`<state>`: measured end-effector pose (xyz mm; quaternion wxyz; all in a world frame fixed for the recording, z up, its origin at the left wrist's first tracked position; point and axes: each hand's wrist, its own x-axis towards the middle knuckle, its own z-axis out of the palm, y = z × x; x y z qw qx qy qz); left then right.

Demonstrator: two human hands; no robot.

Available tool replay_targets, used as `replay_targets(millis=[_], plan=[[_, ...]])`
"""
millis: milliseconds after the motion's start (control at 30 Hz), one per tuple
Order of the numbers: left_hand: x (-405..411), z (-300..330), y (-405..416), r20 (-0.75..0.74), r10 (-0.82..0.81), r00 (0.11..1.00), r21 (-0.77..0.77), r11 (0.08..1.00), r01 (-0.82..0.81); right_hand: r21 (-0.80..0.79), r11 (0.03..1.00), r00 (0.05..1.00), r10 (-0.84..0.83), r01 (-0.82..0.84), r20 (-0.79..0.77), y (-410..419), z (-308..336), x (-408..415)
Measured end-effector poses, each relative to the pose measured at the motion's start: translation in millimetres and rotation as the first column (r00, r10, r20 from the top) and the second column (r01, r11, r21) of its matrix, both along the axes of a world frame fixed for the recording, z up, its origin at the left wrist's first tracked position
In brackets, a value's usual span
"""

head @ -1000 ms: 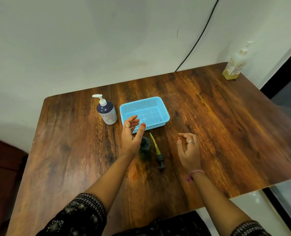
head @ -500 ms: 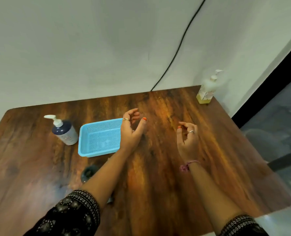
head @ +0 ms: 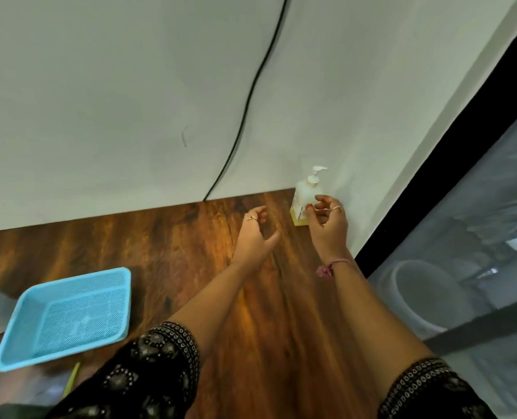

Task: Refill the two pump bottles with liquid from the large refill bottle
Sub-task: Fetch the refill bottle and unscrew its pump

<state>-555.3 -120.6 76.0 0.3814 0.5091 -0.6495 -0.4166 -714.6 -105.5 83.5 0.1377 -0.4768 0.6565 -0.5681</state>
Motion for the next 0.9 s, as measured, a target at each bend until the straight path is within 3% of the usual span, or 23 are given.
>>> replay_targets(millis=[167,433,633,900], plan=[[-63,-11,-50,0.113,-0.016,0.993,0.024,1.000,0.014,0.086,0.996,0.999,-0.028,0.026,0.023,-55,0,-45],[-116,-44,-128,0.156,-0.055,0.986,0.142,0.989,0.033,0.264,0.964,0.999,-0.032,0.029,0.008,-111,-22,-84],[-140,-60,-153,0.105,-0.179,0.978,0.171,0.972,0.160,0.289,0.956,0.999,0.044,-0.041,-0.002,-135,-29,-94],[-139,-81,-170,0.050,-0.131,0.990,0.209,0.971,0.118,0.287,0.957,0.998,0.046,-0.029,-0.051,-147,-35,-93]])
